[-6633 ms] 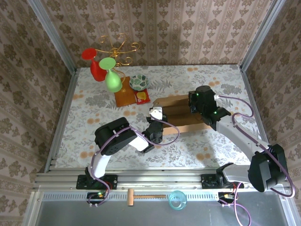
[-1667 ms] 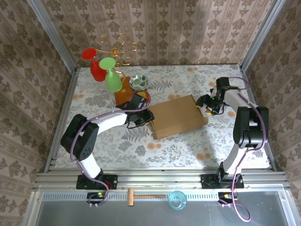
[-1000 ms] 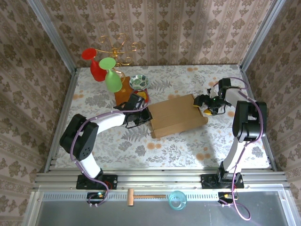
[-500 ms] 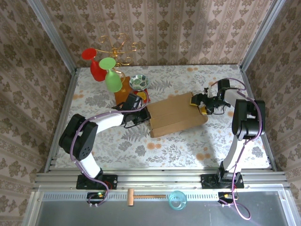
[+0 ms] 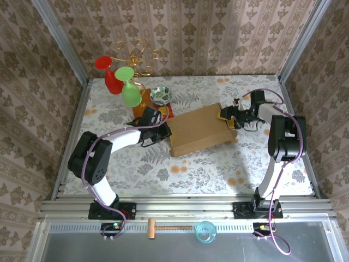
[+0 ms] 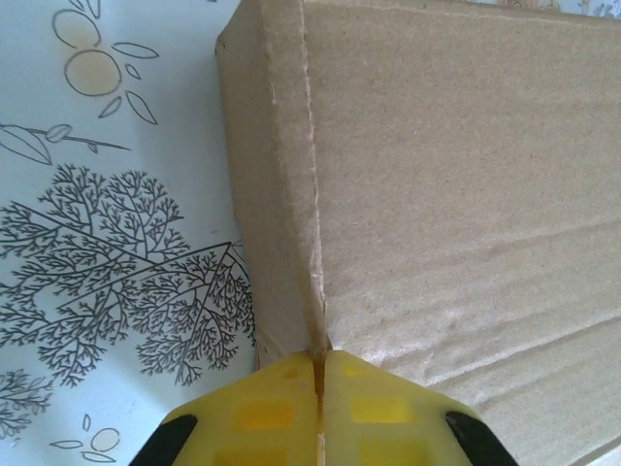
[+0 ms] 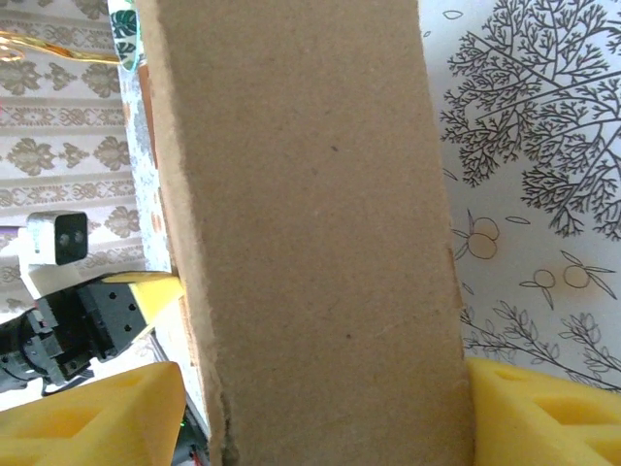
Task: Fold the paper box
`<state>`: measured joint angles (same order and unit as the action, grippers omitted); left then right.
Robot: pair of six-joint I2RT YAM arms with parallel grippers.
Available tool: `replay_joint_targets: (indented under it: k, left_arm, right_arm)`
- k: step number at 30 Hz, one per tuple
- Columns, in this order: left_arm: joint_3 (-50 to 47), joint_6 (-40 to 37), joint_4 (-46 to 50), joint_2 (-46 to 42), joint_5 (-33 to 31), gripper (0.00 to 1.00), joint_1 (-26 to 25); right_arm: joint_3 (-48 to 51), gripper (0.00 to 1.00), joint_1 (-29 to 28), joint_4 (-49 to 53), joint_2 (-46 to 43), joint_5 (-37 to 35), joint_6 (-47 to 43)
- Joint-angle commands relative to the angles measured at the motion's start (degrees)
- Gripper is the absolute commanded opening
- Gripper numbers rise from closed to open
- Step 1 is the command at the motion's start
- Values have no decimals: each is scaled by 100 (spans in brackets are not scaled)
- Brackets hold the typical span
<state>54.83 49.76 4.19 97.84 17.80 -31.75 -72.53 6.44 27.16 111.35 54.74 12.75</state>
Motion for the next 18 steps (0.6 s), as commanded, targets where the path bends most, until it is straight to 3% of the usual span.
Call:
replay_joint_targets:
  k: [1,9,18]
  left_arm:
    - [-171,-205,530,328,-303,11,34]
    - [-167,-274,295,244,-168,19,87]
    - [-98,-449,324,-85,-119,37,166]
  right_arm:
    - [129,72,-179,33,-94,564,227]
    - [543,61,-196,-404,-401,579,894]
    - [789,49,-195,-637,-749,441,1527]
